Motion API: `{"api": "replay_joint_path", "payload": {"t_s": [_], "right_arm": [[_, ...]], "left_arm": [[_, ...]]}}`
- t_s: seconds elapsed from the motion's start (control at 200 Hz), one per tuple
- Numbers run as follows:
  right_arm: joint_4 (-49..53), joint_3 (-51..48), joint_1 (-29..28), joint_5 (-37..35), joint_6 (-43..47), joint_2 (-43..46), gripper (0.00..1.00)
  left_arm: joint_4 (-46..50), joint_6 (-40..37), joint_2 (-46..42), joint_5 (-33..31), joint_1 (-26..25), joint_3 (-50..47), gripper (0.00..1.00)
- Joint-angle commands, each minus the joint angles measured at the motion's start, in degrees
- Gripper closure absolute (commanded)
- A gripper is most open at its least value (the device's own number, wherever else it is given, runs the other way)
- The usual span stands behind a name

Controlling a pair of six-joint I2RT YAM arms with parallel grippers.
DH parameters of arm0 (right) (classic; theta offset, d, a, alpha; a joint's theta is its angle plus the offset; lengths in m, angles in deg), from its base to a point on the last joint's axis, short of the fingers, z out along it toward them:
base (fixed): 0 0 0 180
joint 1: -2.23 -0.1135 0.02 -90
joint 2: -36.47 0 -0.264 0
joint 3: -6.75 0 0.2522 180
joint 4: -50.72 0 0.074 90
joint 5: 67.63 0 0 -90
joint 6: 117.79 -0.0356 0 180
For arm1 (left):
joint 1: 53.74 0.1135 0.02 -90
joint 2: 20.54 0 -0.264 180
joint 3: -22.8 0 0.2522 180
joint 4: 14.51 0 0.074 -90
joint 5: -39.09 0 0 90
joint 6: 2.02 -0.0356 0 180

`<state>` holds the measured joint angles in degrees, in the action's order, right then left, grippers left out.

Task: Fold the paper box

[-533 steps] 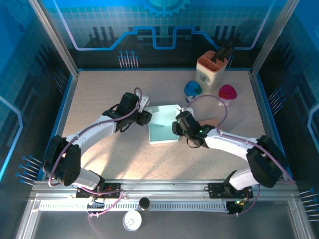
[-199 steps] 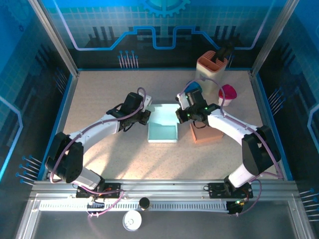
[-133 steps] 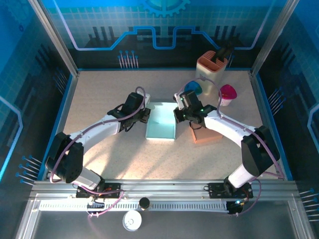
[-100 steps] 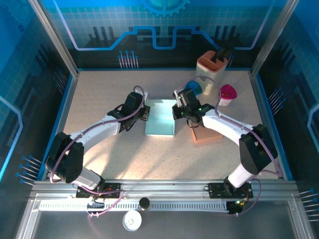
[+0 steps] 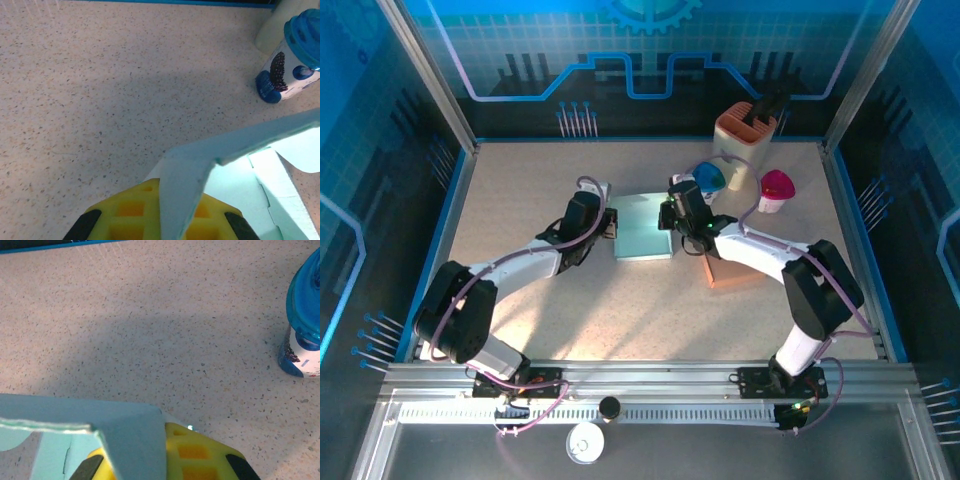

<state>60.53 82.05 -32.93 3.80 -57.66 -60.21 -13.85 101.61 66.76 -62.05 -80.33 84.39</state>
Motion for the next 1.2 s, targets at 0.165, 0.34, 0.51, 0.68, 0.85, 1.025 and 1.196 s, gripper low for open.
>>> {"api": "replay_joint_path", "payload": {"t_s": [0.165,0.34,0.51,0.68,0.85,1.025,1.196], "right_arm": [[-21.10,-7.29,-3.68,-0.03,-2.21,-0.34,1.00],[-29.78,-13.46,-4.39,-0.95,-1.13,-0.01,0.94],[-28.71,-14.68,-4.82,-1.32,-1.34,0.44,0.88],[-25.41,-15.09,-4.88,-1.63,-2.62,1.37,0.82],[-23.66,-15.75,-4.91,-2.78,-2.79,2.01,0.82],[-21.29,-16.01,-4.86,-4.54,-0.71,2.56,0.84],[-22.81,-16.88,-4.87,-4.11,1.05,1.85,0.85]], "left_arm": [[-23.84,2.12,2.42,8.51,-0.22,-8.96,1.00],[-33.85,3.13,3.88,10.02,-0.22,-14.03,1.00],[-38.55,3.55,4.89,10.59,-0.51,-16.91,1.00],[-39.74,2.99,5.15,6.95,-1.86,-19.28,1.00],[-41.03,3.85,5.26,5.08,-3.03,-20.37,1.00],[-36.48,8.26,1.92,2.42,-4.25,-18.87,1.00],[-32.72,8.88,0.45,0.86,-5.42,-16.14,1.00]]}}
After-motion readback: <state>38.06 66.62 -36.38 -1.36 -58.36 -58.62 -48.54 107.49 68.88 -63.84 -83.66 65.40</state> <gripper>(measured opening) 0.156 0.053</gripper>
